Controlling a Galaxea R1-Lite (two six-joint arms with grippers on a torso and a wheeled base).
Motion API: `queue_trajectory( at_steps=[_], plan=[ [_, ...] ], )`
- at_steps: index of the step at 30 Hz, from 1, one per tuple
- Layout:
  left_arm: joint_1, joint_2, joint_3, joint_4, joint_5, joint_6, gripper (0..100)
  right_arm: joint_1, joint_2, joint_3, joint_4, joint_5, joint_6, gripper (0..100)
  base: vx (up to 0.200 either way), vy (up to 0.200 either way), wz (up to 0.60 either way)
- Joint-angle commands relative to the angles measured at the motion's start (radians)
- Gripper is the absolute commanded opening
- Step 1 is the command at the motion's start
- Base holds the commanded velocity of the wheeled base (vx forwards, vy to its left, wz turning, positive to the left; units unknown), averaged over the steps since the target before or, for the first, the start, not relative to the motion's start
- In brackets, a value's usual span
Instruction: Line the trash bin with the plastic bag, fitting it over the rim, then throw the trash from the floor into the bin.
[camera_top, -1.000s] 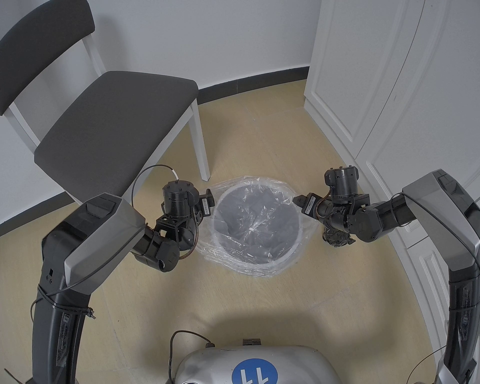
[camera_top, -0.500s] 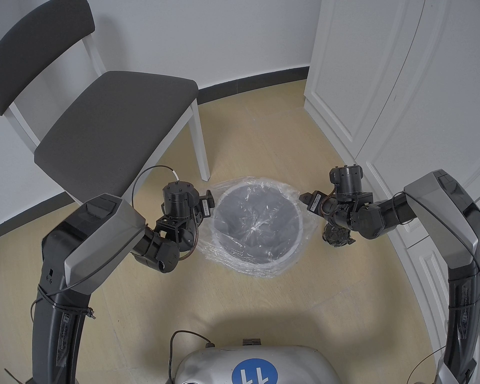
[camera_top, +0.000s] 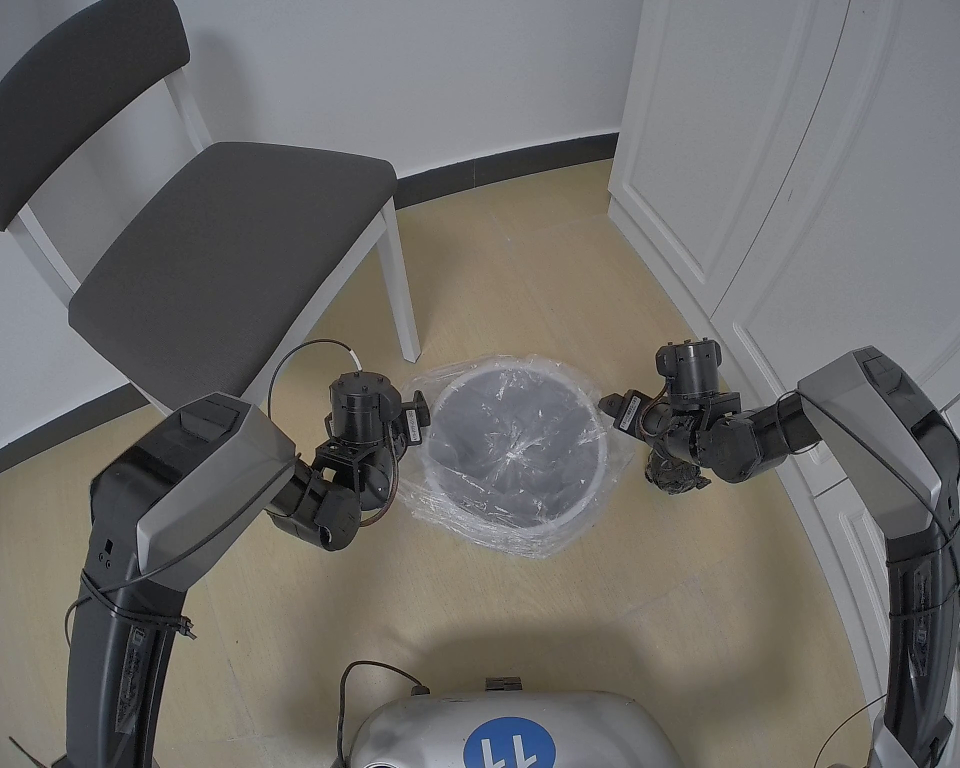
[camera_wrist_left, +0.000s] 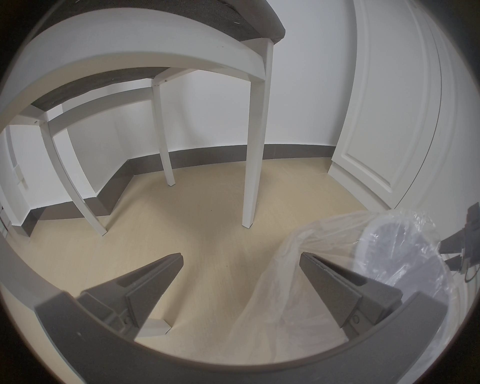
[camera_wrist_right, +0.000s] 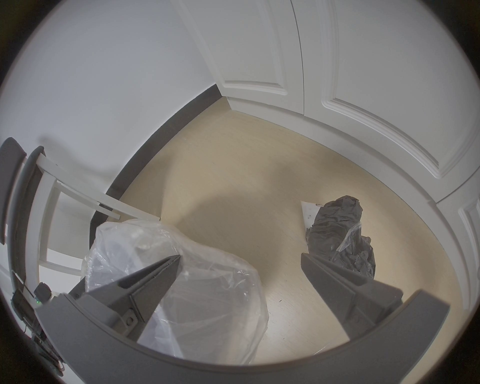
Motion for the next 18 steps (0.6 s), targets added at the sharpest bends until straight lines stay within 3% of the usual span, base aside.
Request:
queue_trajectory(
  at_steps=[1,18],
  plan=[
    [0.003,0.024,0.001,0.003,0.001,0.016,100,-0.005,0.026,-0.010,0.002,0.000,-0.002,100,0.000,0.000,0.00],
    [0.015,0.025,0.008,0.018,-0.001,0.036,100,-0.002,-0.034,0.005,0.010,0.002,0.002,100,0.000,0.000,0.00]
  ],
)
